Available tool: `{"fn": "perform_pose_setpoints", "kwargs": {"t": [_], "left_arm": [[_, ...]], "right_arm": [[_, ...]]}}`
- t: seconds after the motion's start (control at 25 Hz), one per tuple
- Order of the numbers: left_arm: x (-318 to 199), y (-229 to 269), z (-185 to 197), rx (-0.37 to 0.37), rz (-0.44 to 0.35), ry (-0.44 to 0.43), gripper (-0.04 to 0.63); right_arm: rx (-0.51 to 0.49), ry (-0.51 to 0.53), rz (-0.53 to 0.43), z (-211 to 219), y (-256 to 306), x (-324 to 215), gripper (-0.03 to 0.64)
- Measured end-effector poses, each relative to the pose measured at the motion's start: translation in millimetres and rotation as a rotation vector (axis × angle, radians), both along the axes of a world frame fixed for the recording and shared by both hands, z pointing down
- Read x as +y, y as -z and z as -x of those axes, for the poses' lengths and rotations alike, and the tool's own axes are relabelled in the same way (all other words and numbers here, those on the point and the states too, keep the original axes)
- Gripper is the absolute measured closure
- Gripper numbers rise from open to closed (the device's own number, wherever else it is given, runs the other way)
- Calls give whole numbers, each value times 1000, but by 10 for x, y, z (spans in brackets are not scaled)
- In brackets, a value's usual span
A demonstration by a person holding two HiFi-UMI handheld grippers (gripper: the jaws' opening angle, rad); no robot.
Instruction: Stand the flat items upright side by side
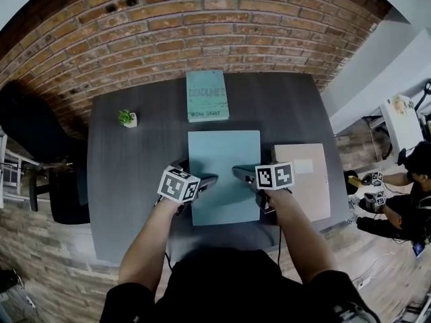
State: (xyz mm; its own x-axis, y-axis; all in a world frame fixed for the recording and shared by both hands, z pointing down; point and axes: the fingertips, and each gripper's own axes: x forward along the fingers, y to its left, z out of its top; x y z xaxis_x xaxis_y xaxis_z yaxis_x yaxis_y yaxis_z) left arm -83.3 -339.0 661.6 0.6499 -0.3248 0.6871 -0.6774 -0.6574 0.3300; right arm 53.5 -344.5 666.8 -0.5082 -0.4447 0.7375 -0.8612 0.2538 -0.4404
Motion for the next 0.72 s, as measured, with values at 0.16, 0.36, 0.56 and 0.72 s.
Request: {"fn": "perform_pose_setpoints", "kwargs": {"t": [0.16, 0.36, 0.56, 0.72], "left_arm": [[-177, 338, 98, -15, -132, 14, 100], [-365, 770, 198, 41, -261, 85, 101], [-411, 1133, 252, 48, -372, 96, 101], [-429, 1370, 286, 63, -451, 106, 112]], "right_arm": [[-21, -9, -104, 59, 393, -141, 188], [-43, -9, -222, 181, 816, -216, 233], [-9, -6, -346, 195, 1174, -236, 243], [36, 30, -412, 217, 1325, -214, 250]]}}
